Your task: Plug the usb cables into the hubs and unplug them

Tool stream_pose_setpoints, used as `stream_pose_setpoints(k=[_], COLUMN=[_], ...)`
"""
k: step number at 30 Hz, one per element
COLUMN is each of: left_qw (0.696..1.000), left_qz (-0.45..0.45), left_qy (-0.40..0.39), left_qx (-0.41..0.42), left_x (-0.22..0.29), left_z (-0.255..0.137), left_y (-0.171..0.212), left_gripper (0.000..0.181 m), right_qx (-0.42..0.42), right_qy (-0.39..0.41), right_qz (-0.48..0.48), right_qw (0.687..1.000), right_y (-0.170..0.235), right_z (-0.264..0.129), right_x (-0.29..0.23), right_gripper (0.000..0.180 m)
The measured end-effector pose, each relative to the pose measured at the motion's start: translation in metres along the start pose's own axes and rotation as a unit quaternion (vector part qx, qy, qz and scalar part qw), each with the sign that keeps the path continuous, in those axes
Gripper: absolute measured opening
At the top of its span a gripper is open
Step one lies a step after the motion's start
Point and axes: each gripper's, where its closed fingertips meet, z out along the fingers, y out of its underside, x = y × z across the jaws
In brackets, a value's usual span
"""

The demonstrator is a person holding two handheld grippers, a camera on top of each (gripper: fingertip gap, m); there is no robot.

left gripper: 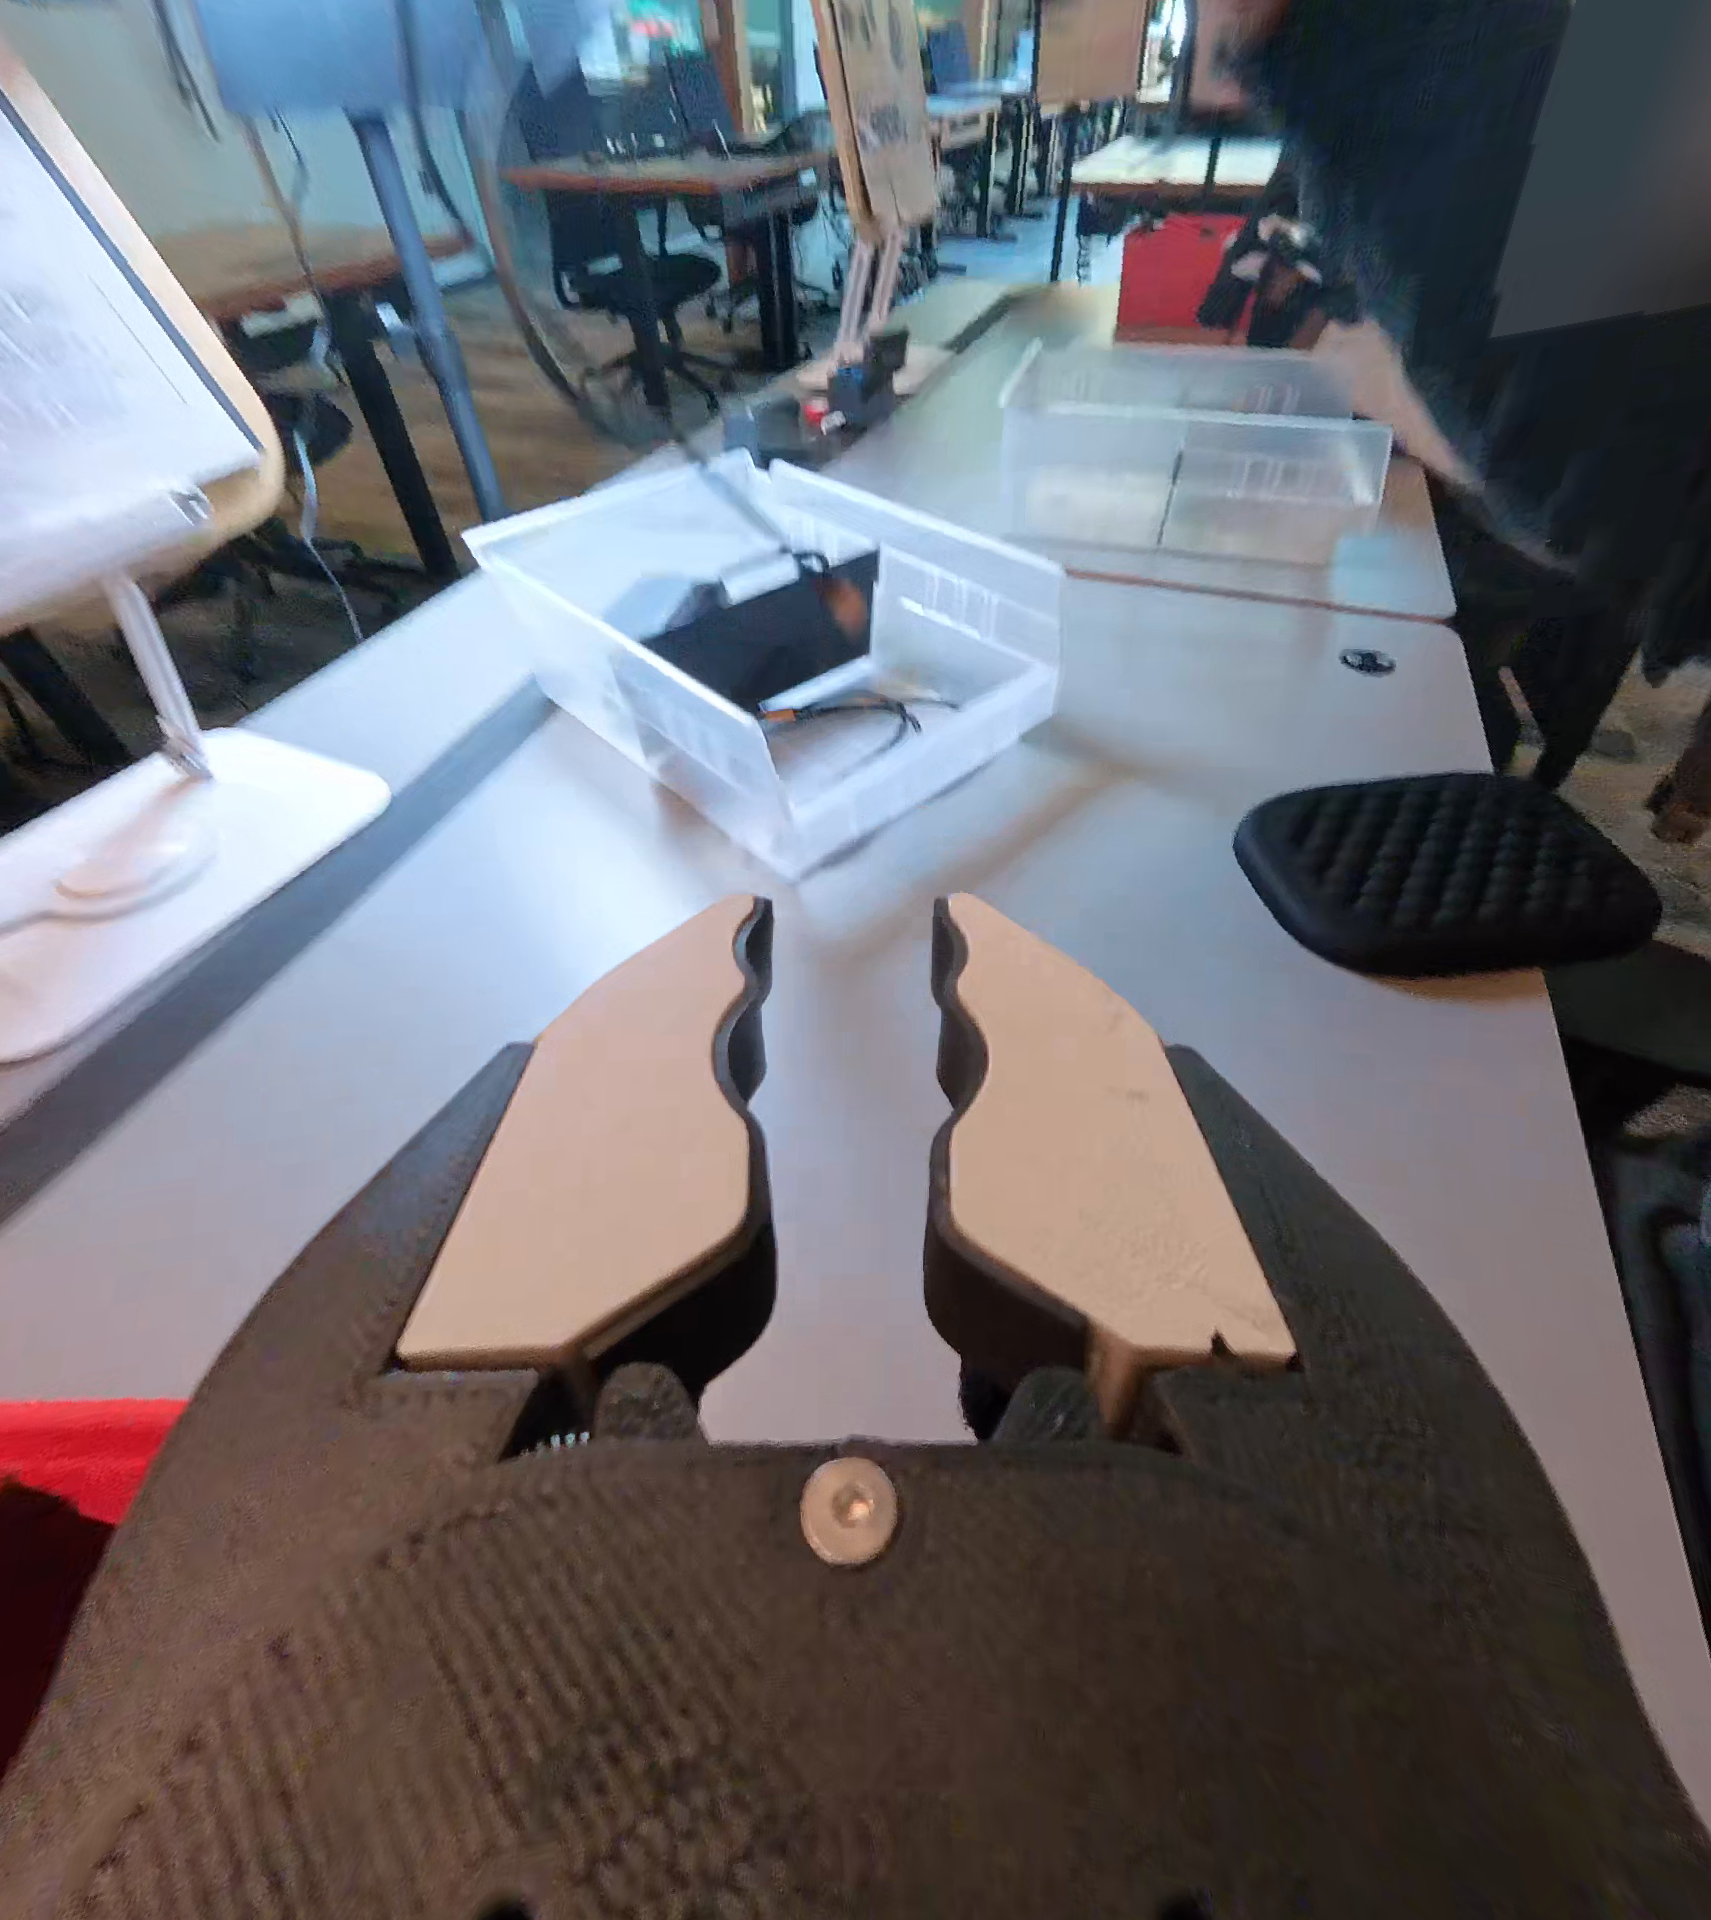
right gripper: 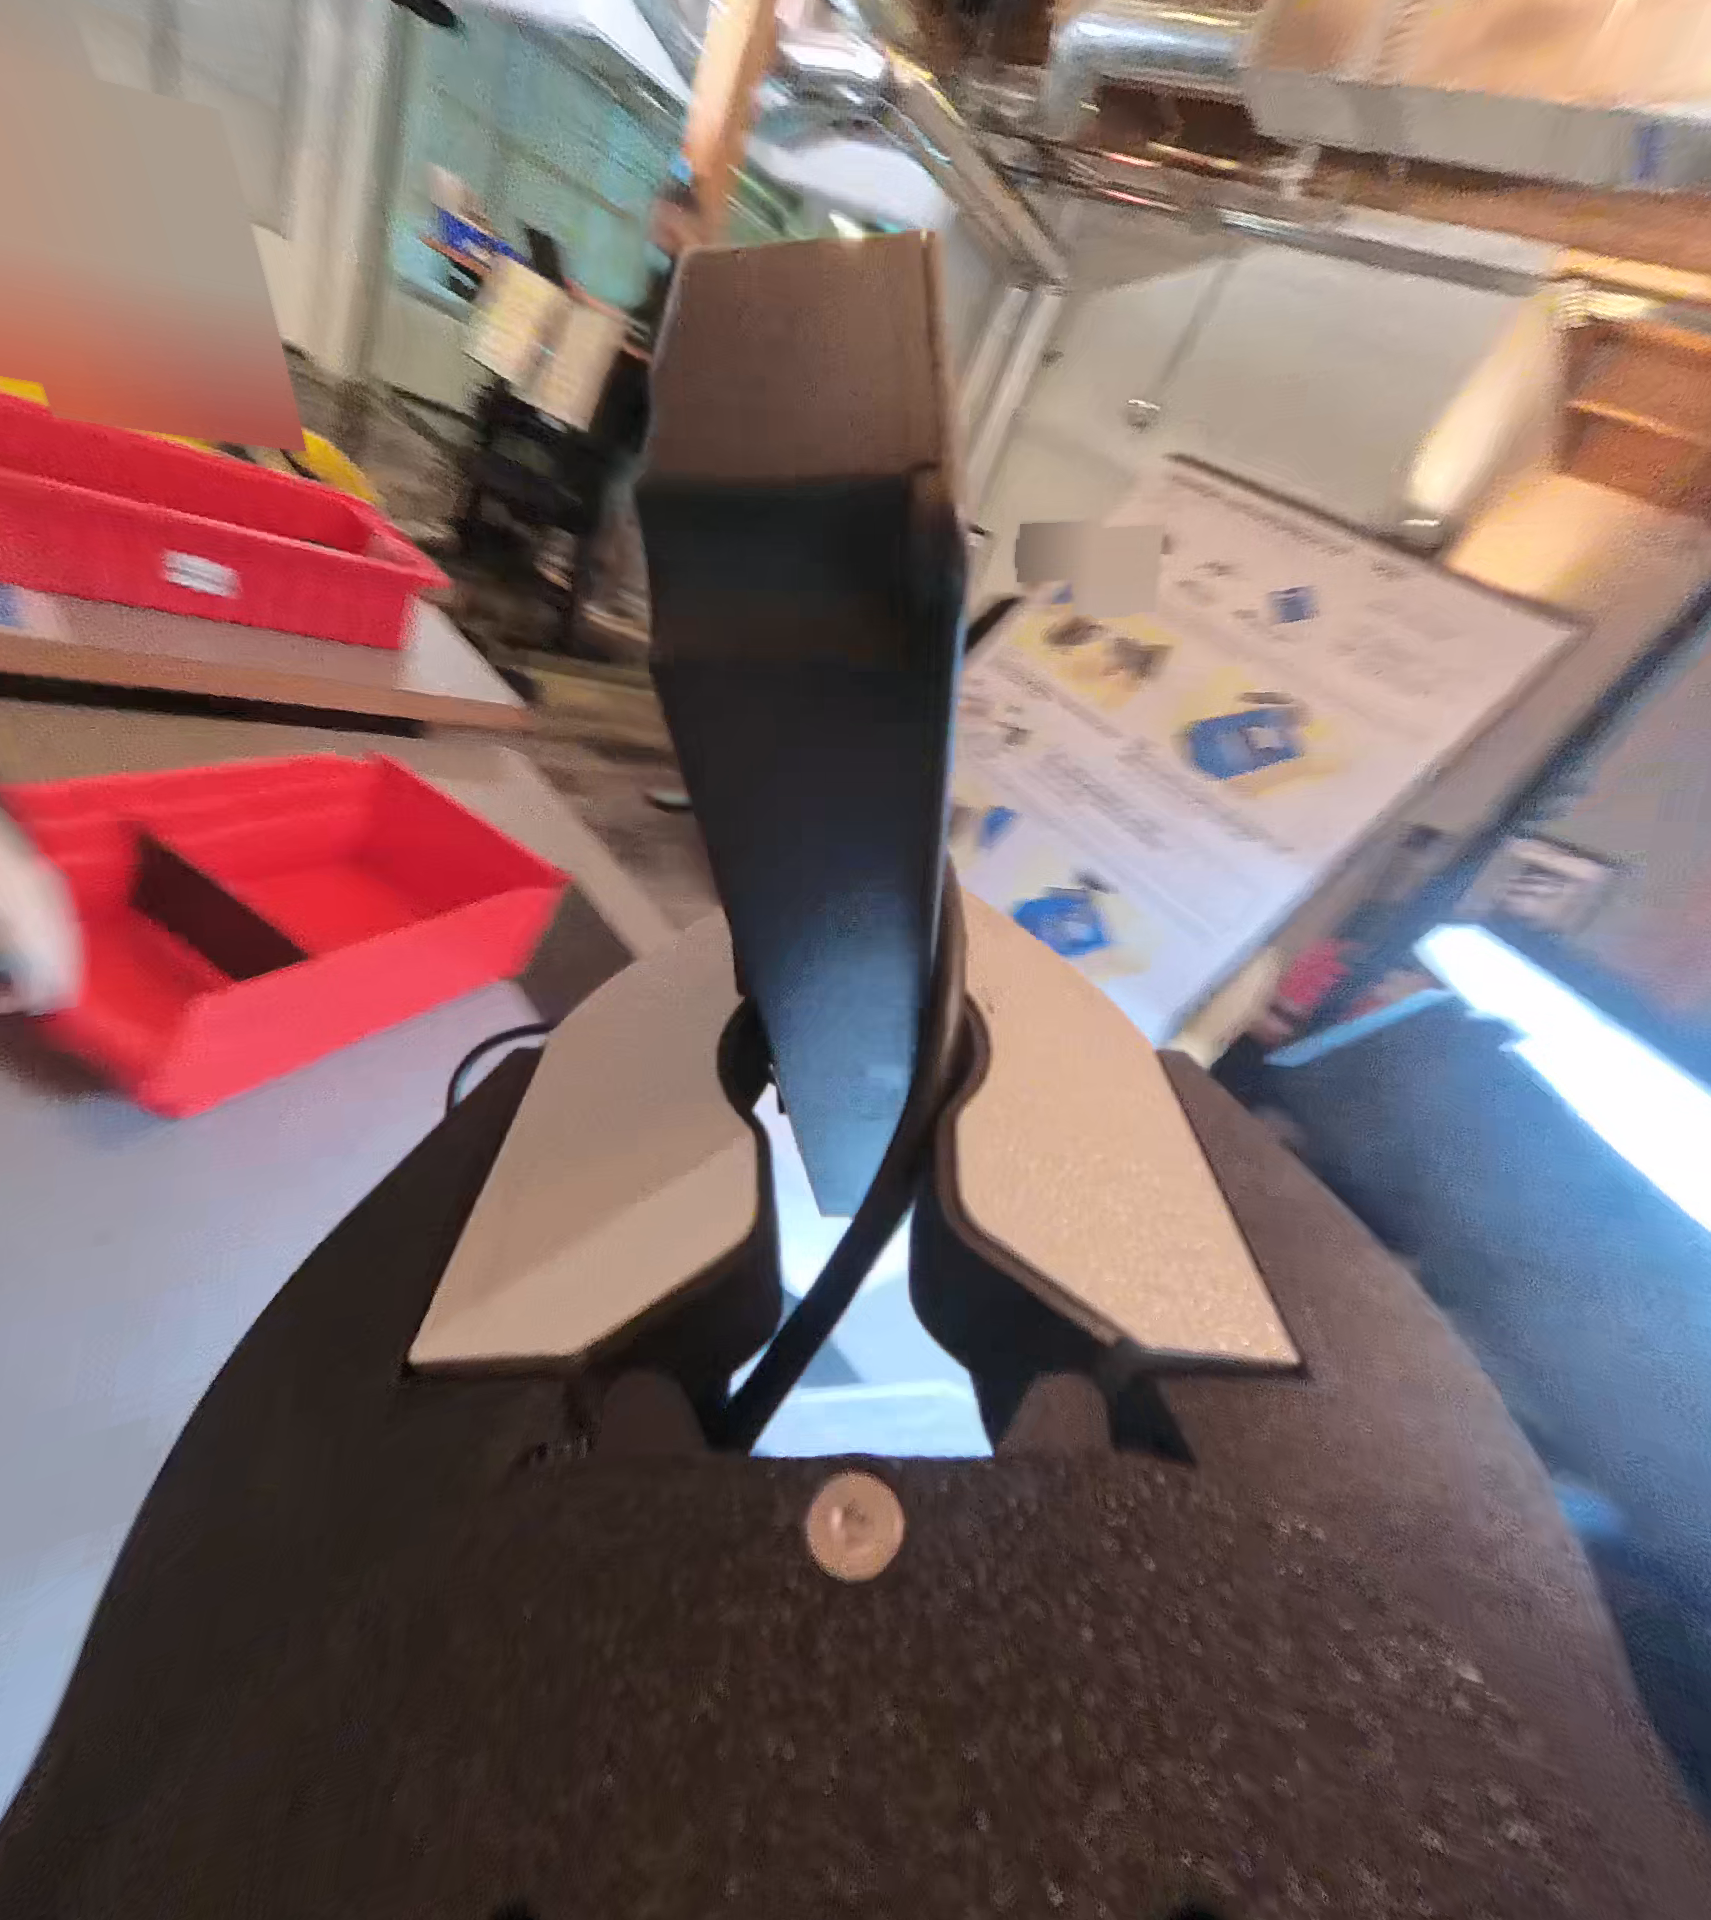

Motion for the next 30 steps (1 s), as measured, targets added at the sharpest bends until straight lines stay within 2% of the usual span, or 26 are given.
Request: stream_pose_setpoints(k=[3,5,7,10,14,18,24,30], left_qw=[0.999,0.998,0.997,0.996,0.996,0.994,0.992,0.990], left_qz=[-0.021,-0.039,-0.046,-0.043,-0.046,-0.052,-0.049,-0.047], left_qy=[0.018,0.027,0.036,0.039,0.047,0.054,0.063,0.069], left_qx=[-0.022,-0.041,-0.057,-0.066,-0.066,-0.074,-0.095,-0.115], left_x=[0.013,0.019,0.024,0.027,0.031,0.032,0.038,0.042], left_z=[0.010,0.017,0.020,0.021,0.021,0.023,0.029,0.034], left_y=[0.041,0.063,0.077,0.083,0.084,0.087,0.097,0.108], left_gripper=[0.028,0.028,0.028,0.028,0.028,0.028,0.027,0.027], right_qx=[-0.059,-0.095,-0.125,-0.154,-0.215,-0.248,-0.347,-0.451], right_qy=[0.086,0.127,0.150,0.146,0.105,0.042,-0.036,-0.053], right_qz=[-0.081,-0.138,-0.186,-0.202,-0.105,0.034,0.158,0.174], right_qw=[0.991,0.978,0.963,0.956,0.965,0.967,0.924,0.874], right_y=[0.003,0.019,0.048,0.105,0.194,0.246,0.294,0.339], right_z=[0.006,0.011,0.018,0.025,0.026,0.019,0.018,0.021], right_x=[0.049,0.069,0.078,0.071,0.055,0.042,0.028,0.030], right_gripper=[0.027,0.026,0.026,0.026,0.027,0.026,0.026,0.026])
